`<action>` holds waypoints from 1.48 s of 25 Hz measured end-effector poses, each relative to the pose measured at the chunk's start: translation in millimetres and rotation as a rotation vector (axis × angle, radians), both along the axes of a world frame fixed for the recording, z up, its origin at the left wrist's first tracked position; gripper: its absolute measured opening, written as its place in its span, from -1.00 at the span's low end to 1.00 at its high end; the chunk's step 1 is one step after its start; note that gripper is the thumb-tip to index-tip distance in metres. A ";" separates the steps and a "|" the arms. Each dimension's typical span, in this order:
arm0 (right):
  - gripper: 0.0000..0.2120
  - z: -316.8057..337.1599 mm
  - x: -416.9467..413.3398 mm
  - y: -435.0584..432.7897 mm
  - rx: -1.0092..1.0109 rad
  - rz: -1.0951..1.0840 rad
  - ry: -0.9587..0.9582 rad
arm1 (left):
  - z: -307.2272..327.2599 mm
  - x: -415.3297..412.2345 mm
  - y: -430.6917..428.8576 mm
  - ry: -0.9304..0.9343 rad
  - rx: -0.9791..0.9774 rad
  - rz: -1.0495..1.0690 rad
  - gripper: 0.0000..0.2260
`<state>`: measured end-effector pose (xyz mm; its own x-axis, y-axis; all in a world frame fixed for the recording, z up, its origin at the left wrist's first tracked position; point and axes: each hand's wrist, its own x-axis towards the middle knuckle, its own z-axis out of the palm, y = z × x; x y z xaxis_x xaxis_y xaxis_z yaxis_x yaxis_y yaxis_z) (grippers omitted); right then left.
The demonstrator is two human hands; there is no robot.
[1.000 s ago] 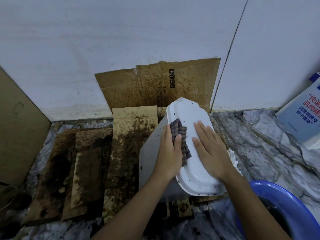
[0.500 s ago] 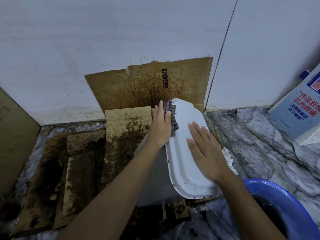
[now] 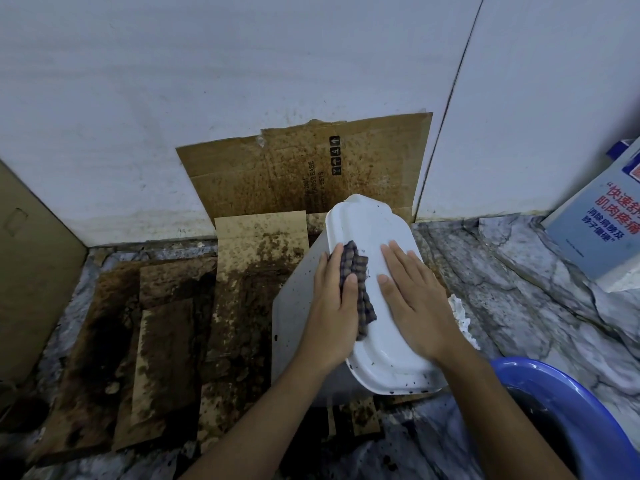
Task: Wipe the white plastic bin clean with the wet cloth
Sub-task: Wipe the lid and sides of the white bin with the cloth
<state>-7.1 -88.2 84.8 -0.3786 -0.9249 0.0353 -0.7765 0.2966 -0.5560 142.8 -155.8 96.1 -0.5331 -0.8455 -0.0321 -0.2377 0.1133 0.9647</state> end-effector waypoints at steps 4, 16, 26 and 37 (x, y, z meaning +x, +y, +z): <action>-0.37 -1.5 -2.3 0.2 -0.004 -0.006 -0.008 | -1.4 -33.3 -57.1 -0.031 -0.064 0.019 -0.54; -0.36 1.1 3.9 -2.7 0.011 0.002 0.015 | 9.0 -32.3 -67.1 -0.049 -0.070 0.034 -0.55; -0.33 -8.1 -7.8 2.5 -0.038 -0.005 0.018 | -1.2 18.4 74.3 0.015 0.018 0.010 -0.53; -0.48 12.8 6.6 0.5 -0.022 0.025 0.049 | -13.0 25.4 61.8 0.155 0.062 0.134 -0.60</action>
